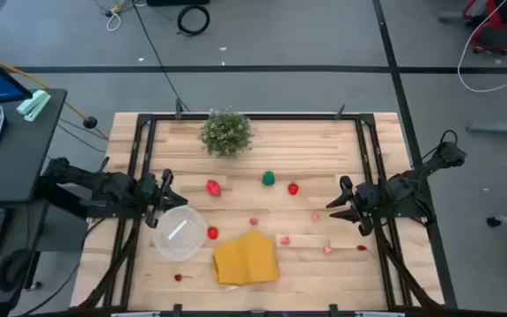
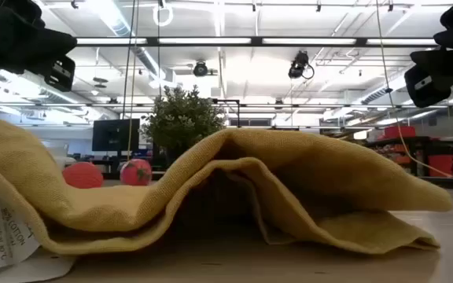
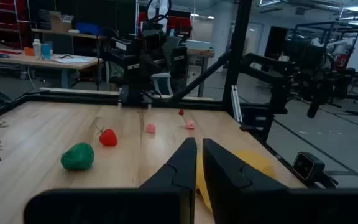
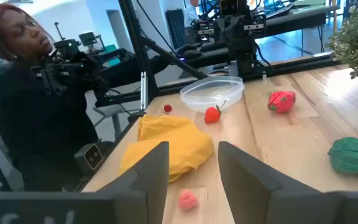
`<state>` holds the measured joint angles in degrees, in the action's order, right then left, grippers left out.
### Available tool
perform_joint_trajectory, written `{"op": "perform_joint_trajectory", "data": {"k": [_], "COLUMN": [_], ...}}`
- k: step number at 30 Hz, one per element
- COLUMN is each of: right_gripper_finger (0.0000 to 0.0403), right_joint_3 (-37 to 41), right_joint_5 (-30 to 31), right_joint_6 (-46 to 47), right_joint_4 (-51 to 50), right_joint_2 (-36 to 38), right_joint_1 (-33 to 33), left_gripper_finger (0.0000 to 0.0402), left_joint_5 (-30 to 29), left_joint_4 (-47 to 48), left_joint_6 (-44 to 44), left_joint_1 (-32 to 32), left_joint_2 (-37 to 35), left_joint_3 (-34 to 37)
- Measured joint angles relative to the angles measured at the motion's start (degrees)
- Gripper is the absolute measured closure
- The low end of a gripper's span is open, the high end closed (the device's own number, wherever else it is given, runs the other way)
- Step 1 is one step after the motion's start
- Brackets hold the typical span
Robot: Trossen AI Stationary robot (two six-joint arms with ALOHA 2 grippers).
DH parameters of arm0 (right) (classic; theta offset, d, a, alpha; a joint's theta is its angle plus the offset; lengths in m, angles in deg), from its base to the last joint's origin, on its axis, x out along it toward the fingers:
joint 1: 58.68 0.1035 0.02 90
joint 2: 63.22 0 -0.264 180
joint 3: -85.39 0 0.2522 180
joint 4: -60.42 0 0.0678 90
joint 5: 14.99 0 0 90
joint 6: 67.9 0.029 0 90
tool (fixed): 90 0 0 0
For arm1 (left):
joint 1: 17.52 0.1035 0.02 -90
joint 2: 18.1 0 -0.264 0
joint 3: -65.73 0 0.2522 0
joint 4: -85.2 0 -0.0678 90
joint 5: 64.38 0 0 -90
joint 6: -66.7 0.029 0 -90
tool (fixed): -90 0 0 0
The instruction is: Pick and placing Produce into tupperware
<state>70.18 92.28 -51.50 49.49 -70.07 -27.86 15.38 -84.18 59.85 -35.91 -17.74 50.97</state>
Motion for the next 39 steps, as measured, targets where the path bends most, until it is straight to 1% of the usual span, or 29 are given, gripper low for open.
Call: {"op": "perform_joint_trajectory", "data": {"k": [5, 16, 29, 39], "right_gripper_finger": [0.0257, 0.0257, 0.0257, 0.0257], "right_joint_3": [-0.01, 0.01, -0.01, 0.0], "right_joint_5": [-0.01, -0.01, 0.01, 0.0], "right_joint_6": [0.0, 0.0, 0.0, -0.01], "right_joint_4": [0.0, 0.0, 0.0, 0.0], "right_joint_2": [-0.02, -0.01, 0.0, -0.01], "right_joint_1": [0.0, -0.01, -0.01, 0.01], "left_gripper_finger": [0.0374, 0.0361, 0.0374, 0.0361], "left_joint_5": [0.0, 0.0, -0.02, 0.0], "left_joint_4": [-0.02, -0.02, 0.0, 0.0], "left_joint_6": [-0.02, -0.02, 0.0, 0.0], "left_joint_1": [0.0, 0.0, 0.0, 0.0], "left_joint_2": [0.0, 0.0, -0.02, 0.0], "left_joint_3": [0.0, 0.0, 0.0, 0.0]}}
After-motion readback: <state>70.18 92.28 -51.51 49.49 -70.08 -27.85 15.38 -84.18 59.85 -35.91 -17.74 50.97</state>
